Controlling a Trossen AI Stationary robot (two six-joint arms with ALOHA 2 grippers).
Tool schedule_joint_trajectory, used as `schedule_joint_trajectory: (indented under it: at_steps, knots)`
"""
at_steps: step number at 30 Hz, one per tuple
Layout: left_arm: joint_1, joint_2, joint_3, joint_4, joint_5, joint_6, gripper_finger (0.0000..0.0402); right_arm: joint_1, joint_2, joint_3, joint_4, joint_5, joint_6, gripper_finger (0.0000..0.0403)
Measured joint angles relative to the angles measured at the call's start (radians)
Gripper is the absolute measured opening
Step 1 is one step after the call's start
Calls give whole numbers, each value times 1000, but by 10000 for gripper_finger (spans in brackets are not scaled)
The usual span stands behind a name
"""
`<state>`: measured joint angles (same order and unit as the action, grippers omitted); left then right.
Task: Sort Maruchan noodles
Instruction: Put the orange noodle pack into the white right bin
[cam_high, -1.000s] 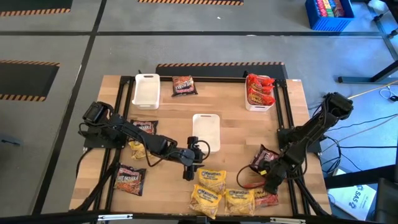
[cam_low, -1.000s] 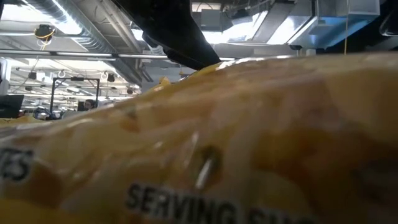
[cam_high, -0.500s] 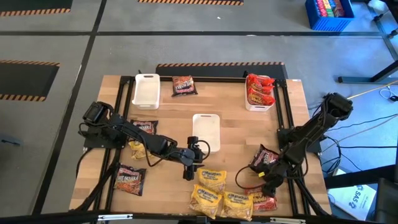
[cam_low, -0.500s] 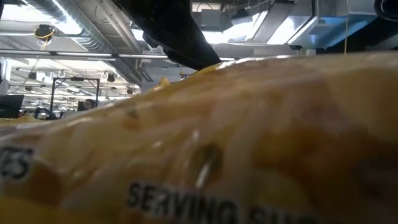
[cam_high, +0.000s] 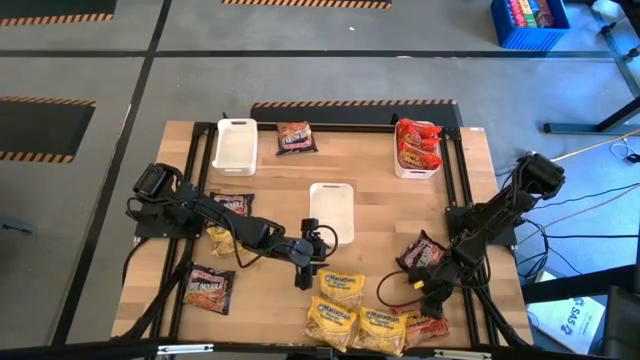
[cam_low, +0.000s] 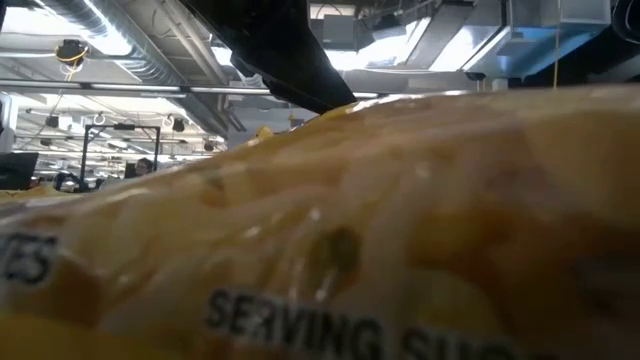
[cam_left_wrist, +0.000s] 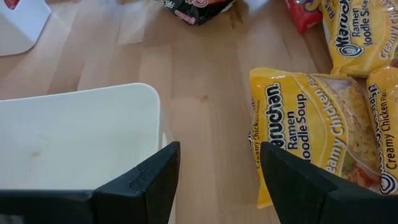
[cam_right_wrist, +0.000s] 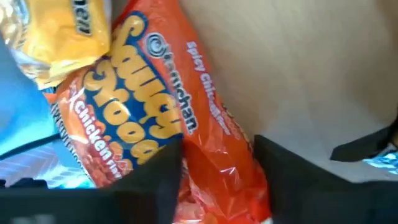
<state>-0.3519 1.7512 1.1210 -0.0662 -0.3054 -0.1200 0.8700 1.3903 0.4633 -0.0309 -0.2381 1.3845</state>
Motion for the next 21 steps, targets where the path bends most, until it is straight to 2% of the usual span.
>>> schedule_joint_trajectory:
  at_steps: [6, 8, 15, 21]
  knots:
    - [0, 0, 0, 0, -1, 0, 216, 0, 1, -1, -12, -1, -57, 32]
    - [0, 0, 0, 0, -1, 0, 216, 0, 1, -2, -13, 1, -71, 10]
    - [0, 0, 0, 0, -1, 1, 216, 0, -11, 3, -27, 26, -132, 3]
    - [0, 0, 0, 1, -28, 1, 216, 0, -59, 48, -107, 68, -150, 2]
